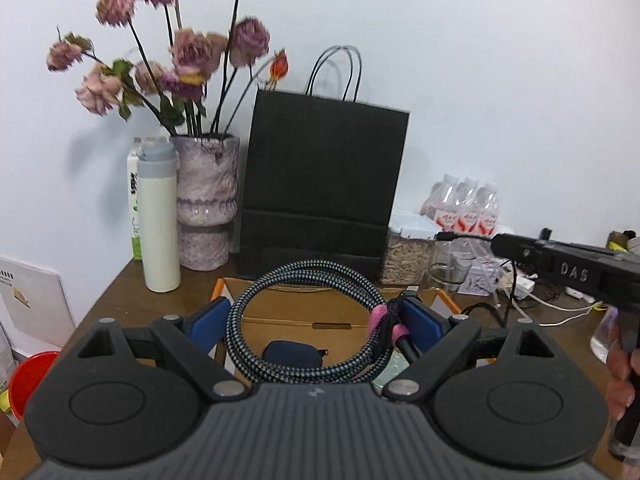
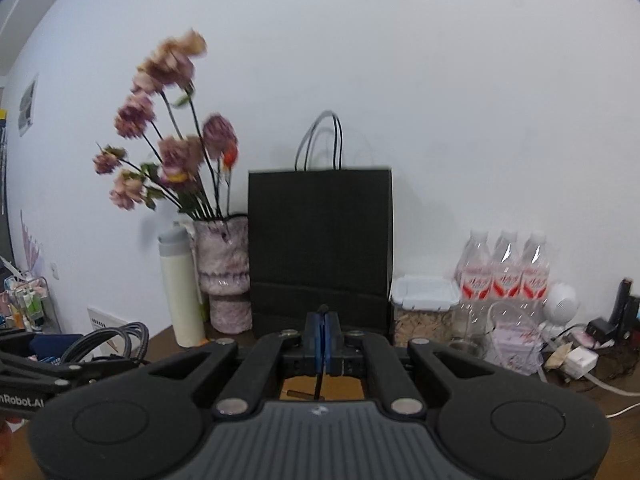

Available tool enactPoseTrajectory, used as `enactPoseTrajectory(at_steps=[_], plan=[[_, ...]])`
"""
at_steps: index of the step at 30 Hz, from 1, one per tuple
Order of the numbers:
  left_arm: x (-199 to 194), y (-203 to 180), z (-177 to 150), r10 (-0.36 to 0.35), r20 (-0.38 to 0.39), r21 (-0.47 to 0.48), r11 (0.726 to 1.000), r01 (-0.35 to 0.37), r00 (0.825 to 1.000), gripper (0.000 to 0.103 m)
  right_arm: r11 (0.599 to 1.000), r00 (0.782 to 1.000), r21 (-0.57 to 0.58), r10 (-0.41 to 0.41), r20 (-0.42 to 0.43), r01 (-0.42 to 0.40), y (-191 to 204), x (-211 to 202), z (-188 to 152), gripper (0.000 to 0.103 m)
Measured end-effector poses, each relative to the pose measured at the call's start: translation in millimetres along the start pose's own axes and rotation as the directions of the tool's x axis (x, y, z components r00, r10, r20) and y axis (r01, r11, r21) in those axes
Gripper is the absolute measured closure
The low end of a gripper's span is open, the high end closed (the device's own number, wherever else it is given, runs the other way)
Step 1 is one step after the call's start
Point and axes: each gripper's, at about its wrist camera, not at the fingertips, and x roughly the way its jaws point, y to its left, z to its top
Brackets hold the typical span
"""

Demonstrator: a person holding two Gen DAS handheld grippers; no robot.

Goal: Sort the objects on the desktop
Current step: 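Lift both cables into the box and open both tools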

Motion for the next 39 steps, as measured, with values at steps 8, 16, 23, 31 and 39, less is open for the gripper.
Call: enactPoseTrajectory(at_steps=[8, 16, 23, 31, 39], plan=[[71.1, 6.4, -13.9, 0.029, -0.075, 0.01, 1.0, -0.029, 0.997, 0.01, 0.999, 0.995, 0.04, 0.002, -0.099, 0.002, -17.2, 70.9, -38.3, 0.102], [114.4, 15.7, -34.3, 0.045, -0.143, 0.006, 0.999, -0.045, 0.989, 0.01, 0.997, 0.983, 0.077, 0.022, -0.185, -0.008, -23.7, 103.7, -67.8, 0.102], [128.7, 19.7, -42.0, 0.068, -0.181, 0.019, 0.998, -0.066, 0.981, 0.009, 0.998, 0.973, 0.062, 0.017, -0.23, -0.003, -19.3, 116.1, -84.5, 0.101], [126.6, 18.4, -43.0, 0.071, -0.17, 0.03, 0.997, -0.067, 0.983, 0.005, 0.997, 0.965, 0.079, 0.019, -0.26, 0.002, -20.3, 113.6, -86.8, 0.076], [116.4, 15.0, -39.9, 0.09, -0.152, 0.016, 0.996, -0.089, 0.984, 0.0, 0.997, 0.972, 0.079, -0.004, -0.235, 0.023, -17.8, 97.3, -82.0, 0.007]])
